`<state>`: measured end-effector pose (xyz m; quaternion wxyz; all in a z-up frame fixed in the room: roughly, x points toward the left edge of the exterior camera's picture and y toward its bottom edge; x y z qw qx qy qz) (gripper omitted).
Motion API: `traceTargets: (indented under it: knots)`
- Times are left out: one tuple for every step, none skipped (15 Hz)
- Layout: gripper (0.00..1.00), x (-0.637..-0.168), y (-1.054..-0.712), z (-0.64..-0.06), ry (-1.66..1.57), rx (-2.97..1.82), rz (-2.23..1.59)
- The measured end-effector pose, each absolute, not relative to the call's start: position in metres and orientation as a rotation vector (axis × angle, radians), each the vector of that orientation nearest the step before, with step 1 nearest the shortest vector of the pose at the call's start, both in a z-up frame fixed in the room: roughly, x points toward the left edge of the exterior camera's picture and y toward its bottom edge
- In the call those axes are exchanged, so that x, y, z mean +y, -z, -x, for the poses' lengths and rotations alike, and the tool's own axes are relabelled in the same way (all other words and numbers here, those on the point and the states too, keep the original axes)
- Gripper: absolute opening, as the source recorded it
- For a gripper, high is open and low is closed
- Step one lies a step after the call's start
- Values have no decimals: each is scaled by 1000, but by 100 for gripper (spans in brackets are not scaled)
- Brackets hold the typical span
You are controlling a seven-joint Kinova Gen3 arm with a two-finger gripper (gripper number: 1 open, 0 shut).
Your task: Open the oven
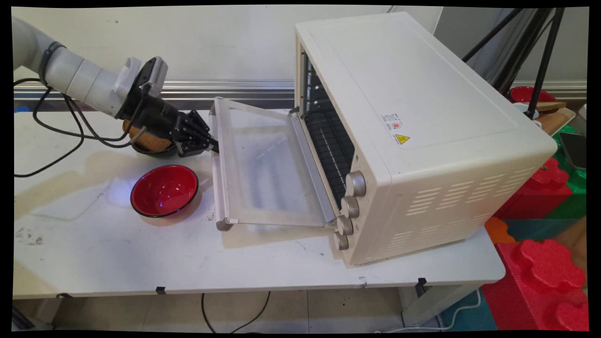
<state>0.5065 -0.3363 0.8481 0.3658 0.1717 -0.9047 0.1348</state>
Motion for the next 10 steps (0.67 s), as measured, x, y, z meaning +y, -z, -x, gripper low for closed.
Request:
traceTargets:
  knots:
    - [0, -335, -845, -507, -347, -2327, -441]
    - [0, -335, -843, -508, -347, -2328, -439]
    - [0, -334, -842, -509, -347, -2329, -439]
    - [0, -333, -840, -510, -348, -2330, -439]
    - [0, -332, -839, -511, -349, -2332, -437]
    - [0, -332, -837, -512, -348, -2334, -435]
    - [0, -331, -836, -513, -348, -2336, -433]
    - [0, -330, -834, -514, -348, -2337, -431]
    - [0, -329, -834, -515, -348, -2339, -430]
    - [0, -328, -832, -517, -348, -2341, -429]
